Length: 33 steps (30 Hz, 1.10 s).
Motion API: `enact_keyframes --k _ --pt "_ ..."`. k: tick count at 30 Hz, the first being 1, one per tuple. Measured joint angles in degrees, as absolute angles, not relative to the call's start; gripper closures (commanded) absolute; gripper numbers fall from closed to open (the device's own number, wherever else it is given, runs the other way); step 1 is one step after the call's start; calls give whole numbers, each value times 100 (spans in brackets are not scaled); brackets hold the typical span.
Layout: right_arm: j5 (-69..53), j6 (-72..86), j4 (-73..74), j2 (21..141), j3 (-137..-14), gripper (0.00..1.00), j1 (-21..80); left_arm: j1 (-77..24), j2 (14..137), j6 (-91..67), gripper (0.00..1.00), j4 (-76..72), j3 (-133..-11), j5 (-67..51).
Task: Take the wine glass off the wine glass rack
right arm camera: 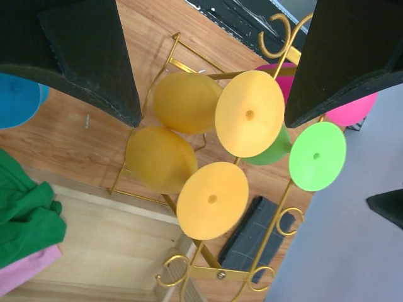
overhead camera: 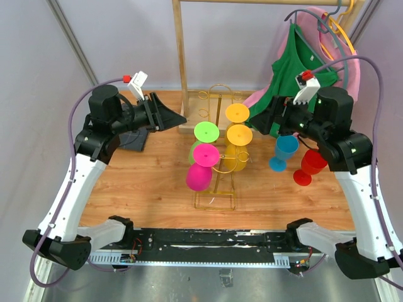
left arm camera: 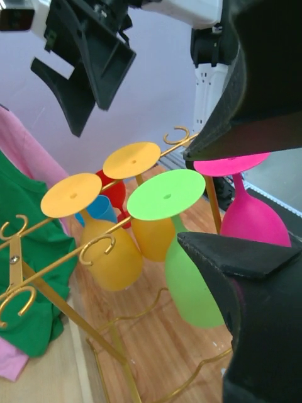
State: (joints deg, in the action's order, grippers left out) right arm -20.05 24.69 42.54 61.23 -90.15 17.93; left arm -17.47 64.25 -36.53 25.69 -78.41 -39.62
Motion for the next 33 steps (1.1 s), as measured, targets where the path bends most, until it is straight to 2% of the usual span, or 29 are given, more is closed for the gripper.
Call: enact_keyframes --k 9,18,33 --pt "-1374 2338 4491 6104 -9013 2 1935 -1387 6156 -4259 43 2694 -7535 -4303" --pt "-1149 2217 4637 6036 -9019 1 1935 -1367 6257 -4890 43 2698 -6875 -4764" --pt "-941 2189 4810 5944 -9056 2 1935 -1448 6934 -5660 49 2261 -7011 -5426"
